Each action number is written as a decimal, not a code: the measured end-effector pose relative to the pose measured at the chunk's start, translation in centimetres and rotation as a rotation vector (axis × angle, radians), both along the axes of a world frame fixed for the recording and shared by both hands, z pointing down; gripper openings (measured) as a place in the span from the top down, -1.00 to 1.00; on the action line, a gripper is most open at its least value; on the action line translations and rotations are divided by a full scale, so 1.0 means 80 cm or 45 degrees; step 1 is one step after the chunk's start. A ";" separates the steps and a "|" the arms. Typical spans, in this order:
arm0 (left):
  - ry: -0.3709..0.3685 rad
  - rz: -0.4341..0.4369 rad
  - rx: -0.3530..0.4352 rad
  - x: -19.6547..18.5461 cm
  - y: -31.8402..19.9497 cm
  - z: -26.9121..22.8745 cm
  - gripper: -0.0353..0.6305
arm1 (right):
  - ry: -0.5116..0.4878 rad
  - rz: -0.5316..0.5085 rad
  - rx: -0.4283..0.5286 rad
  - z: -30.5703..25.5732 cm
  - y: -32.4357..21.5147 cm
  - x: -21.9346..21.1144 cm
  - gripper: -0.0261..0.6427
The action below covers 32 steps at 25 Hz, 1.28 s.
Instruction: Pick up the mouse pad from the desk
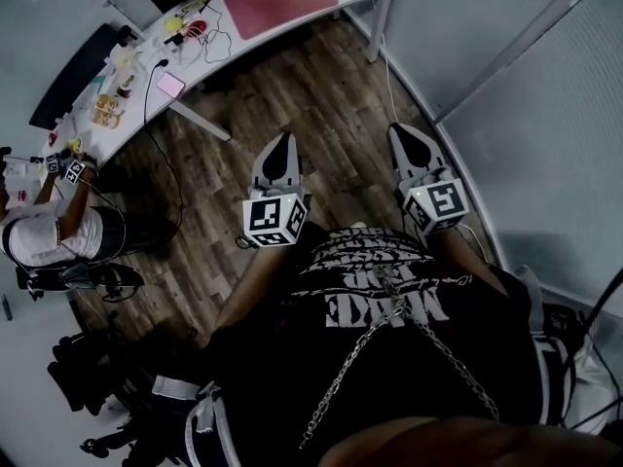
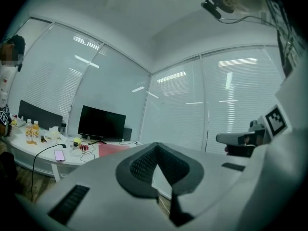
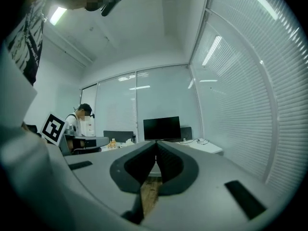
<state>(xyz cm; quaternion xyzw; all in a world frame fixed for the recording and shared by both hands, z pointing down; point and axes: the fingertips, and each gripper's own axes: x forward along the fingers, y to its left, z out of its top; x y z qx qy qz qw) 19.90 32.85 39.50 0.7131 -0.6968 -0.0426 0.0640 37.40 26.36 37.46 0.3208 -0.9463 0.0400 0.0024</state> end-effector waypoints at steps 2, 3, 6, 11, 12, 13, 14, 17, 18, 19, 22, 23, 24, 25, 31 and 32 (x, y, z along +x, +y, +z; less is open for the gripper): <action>-0.020 0.011 -0.016 0.004 -0.003 0.003 0.88 | -0.017 -0.005 -0.008 0.002 -0.005 -0.001 0.92; -0.029 0.010 -0.024 0.003 -0.005 0.003 0.88 | -0.022 -0.010 -0.010 0.003 -0.008 -0.003 0.92; -0.038 -0.011 -0.050 -0.009 -0.014 0.009 0.88 | -0.030 -0.019 -0.029 0.012 -0.019 -0.016 0.92; -0.030 -0.004 -0.082 -0.037 -0.040 0.022 0.88 | -0.018 -0.009 -0.080 0.030 -0.048 -0.043 0.92; -0.033 0.003 -0.072 -0.045 -0.050 0.021 0.88 | -0.014 -0.005 -0.078 0.030 -0.058 -0.050 0.92; -0.033 0.009 -0.063 -0.053 -0.060 0.021 0.88 | -0.010 0.000 -0.070 0.028 -0.068 -0.059 0.92; -0.027 0.014 -0.058 -0.062 -0.072 0.020 0.88 | -0.004 0.007 -0.060 0.026 -0.078 -0.067 0.92; 0.017 0.033 -0.059 -0.087 -0.112 0.019 0.88 | 0.015 0.033 -0.046 0.018 -0.105 -0.090 0.92; 0.018 0.048 -0.058 -0.094 -0.126 0.017 0.88 | 0.023 0.042 -0.046 0.016 -0.114 -0.098 0.92; 0.013 0.066 -0.054 -0.100 -0.140 0.014 0.88 | 0.032 0.050 -0.045 0.015 -0.124 -0.105 0.92; 0.018 0.098 -0.052 -0.121 -0.181 0.012 0.88 | 0.054 0.074 -0.050 0.016 -0.156 -0.128 0.92; 0.026 0.104 -0.056 -0.129 -0.192 0.014 0.88 | 0.058 0.081 -0.057 0.018 -0.166 -0.135 0.92; 0.030 0.109 -0.059 -0.137 -0.201 0.016 0.88 | 0.059 0.087 -0.063 0.020 -0.175 -0.143 0.92; 0.030 0.115 -0.060 -0.144 -0.209 0.018 0.88 | 0.059 0.090 -0.065 0.021 -0.182 -0.150 0.92; 0.051 0.117 -0.063 -0.200 -0.242 0.018 0.88 | 0.075 0.076 -0.055 0.012 -0.212 -0.212 0.92; 0.055 0.113 -0.061 -0.211 -0.246 0.017 0.88 | 0.082 0.072 -0.054 0.010 -0.216 -0.222 0.92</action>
